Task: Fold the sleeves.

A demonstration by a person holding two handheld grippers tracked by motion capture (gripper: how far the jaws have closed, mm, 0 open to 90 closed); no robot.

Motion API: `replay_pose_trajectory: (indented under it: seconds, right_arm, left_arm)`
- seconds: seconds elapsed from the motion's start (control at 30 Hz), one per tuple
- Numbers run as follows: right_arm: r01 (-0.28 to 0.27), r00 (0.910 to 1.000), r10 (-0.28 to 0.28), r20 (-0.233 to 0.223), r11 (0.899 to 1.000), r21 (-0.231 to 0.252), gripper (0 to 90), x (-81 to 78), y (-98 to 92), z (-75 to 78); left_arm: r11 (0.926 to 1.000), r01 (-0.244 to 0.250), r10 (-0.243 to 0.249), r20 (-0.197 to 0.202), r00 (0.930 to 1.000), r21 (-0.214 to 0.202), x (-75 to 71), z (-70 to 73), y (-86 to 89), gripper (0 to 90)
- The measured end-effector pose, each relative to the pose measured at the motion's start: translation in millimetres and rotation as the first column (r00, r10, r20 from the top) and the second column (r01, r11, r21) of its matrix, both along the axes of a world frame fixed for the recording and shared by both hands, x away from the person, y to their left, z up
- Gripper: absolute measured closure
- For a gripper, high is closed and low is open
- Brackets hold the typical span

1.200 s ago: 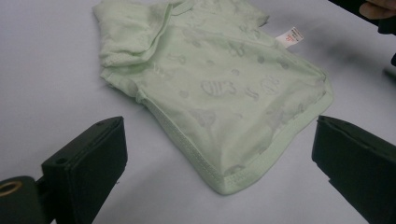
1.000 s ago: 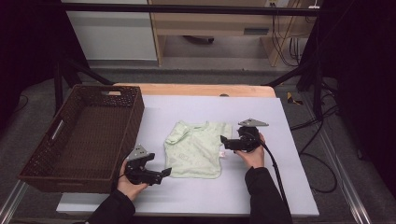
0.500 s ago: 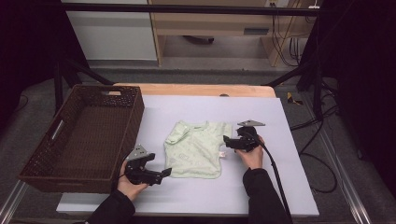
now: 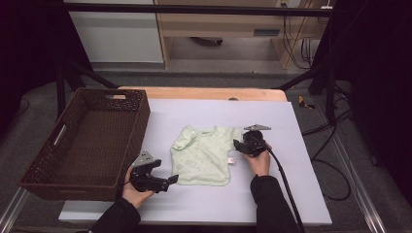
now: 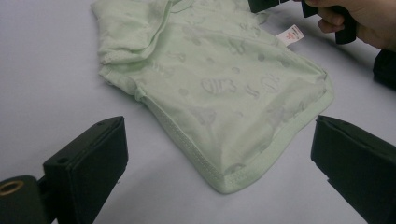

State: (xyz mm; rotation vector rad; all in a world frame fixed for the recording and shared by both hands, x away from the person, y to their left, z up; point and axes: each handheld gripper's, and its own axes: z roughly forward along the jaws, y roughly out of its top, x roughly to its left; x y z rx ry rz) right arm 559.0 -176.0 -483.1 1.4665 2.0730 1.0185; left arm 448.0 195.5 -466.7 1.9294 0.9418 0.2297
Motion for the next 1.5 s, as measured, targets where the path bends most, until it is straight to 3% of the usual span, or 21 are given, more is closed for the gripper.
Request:
replay_pose_trajectory:
  seconds: [0.07, 0.13, 0.2, 0.33, 0.43, 0.6, 0.8, 1.07, 1.37, 1.4, 1.43, 1.5]
  right_arm:
    - [-0.004, 1.0, 0.004, 0.004, 1.0, -0.014, 68.3, -0.5, 0.2, 0.1]
    - [-0.004, 1.0, 0.004, -0.001, 1.0, -0.009, 70.5, -0.5, 0.1, 0.4]
    - [-0.007, 0.9999, 0.007, -0.007, 1.0, 0.002, 81.5, -0.4, 0.2, 0.5]
    - [-0.014, 0.9999, 0.014, -0.003, 1.0, 0.003, 88.3, -0.6, 1.7, 0.7]
    - [-0.015, 0.9999, 0.015, 0.008, 1.0, -0.003, 88.6, -1.3, 2.5, 1.4]
    - [-0.026, 0.9975, 0.026, 0.065, 1.0, -0.011, 88.6, -7.5, 4.5, 14.4]
    - [-0.086, 0.9908, 0.092, 0.099, 0.994, -0.063, 88.6, -14.3, 23.5, 24.3]
    - [-0.166, 0.9791, 0.177, 0.1, 0.98, -0.106, 88.6, -20.9, 50.5, 24.1]
    - [-0.209, 0.9734, 0.219, 0.066, 0.968, -0.139, 86.3, -22.4, 70.8, 11.6]
    - [-0.211, 0.9729, 0.222, 0.065, 0.968, -0.139, 83.0, -22.5, 72.6, 10.3]
    - [-0.216, 0.9717, 0.226, 0.067, 0.967, -0.135, 73.9, -22.9, 74.6, 9.9]
    - [-0.226, 0.9693, 0.235, 0.072, 0.967, -0.114, 70.8, -23.7, 74.0, 13.2]
  left_arm:
    - [1.0, 0.0, 0.0, -0.002, 1.0, 0.004, 0.3, -0.5, -0.4, 3.6]
    - [1.0, 0.0, 0.0, -0.002, 1.0, 0.004, 0.3, -0.6, -0.4, 3.7]
    - [1.0, -0.002, 0.002, -0.003, 1.0, 0.005, 0.4, -0.6, -0.3, 3.7]
    - [1.0, 0.0, 0.0, -0.003, 1.0, 0.004, 0.5, -0.7, -0.5, 3.7]
    - [1.0, 0.001, -0.001, -0.003, 1.0, 0.003, 0.5, -0.7, -0.5, 3.8]
    - [1.0, 0.002, -0.002, -0.003, 1.0, 0.002, 0.5, -1.0, -0.8, 3.9]
    - [1.0, 0.001, -0.001, -0.001, 1.0, 0.002, 0.4, -0.7, -0.6, 3.9]
    - [1.0, 0.005, -0.005, -0.001, 1.0, 0.001, -0.1, -0.6, -0.9, 3.9]
    - [0.9999, 0.008, -0.008, -0.001, 1.0, 0.007, 0.0, -0.9, -1.4, 3.9]
    - [0.9999, 0.008, -0.008, -0.001, 1.0, 0.007, 0.0, -0.8, -1.4, 3.9]
    - [0.9999, 0.009, -0.009, 0.0, 1.0, 0.007, -0.2, -0.6, -1.4, 3.9]
    - [1.0, 0.007, -0.007, 0.001, 1.0, 0.006, -0.4, -0.4, -1.2, 3.8]
